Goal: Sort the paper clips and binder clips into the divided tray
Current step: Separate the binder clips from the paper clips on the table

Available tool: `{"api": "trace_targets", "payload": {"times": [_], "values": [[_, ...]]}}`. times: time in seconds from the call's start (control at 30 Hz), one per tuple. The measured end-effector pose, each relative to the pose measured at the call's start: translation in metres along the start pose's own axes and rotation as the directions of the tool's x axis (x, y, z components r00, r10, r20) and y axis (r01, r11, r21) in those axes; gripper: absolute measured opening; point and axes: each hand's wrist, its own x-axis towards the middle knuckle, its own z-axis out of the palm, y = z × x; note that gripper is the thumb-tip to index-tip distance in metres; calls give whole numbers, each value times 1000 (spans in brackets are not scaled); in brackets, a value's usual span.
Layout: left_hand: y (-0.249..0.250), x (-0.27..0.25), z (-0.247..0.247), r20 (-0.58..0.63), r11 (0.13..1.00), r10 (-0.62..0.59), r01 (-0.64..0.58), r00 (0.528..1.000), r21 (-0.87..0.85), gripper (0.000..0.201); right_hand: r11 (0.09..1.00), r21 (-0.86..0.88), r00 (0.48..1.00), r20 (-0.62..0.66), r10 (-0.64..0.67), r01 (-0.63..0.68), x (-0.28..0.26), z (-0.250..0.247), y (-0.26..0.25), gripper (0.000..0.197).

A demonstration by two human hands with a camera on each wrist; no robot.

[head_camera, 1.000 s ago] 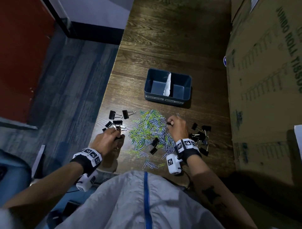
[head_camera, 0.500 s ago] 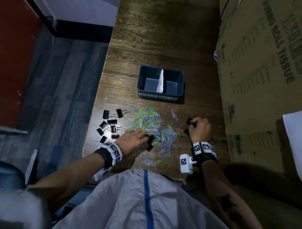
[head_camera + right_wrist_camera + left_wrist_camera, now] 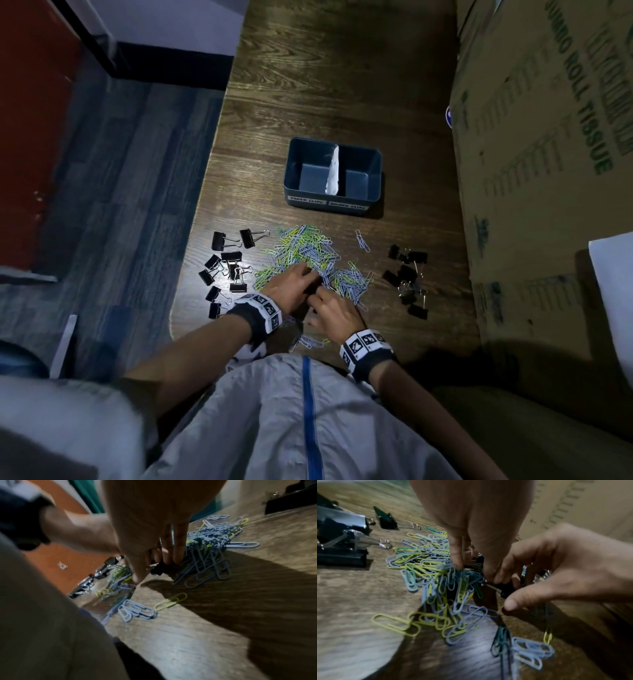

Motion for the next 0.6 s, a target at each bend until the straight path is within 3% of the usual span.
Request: {"api": "trace_targets", "payload": {"times": [0.1,0.23,0.37,0.47,0.6], "values": [[-1,0,-3,-64,993,-55,48,996,-104,42,1000,8,1000,-4,18,-18,-1,-3,4,32],[-4,-7,-18,-154,933,-72,12,985,-360,31,998,37,999,0,42,-42,-2,-3,11,37],[-12,-17,-32,-142,846,-141,45,980,-531,48,999,44,1000,14,22,-22,4,-3,10,39],[-25,-27,-41,-161,860,-217,111,963,-498,57,998,60,1000,-19,-7,8,6,-8,9,39],[-61,-39,-47,-252,905,-366,279,896,-320,48,992,112,970,-224,89,-65,6,-22,20,33]]}}
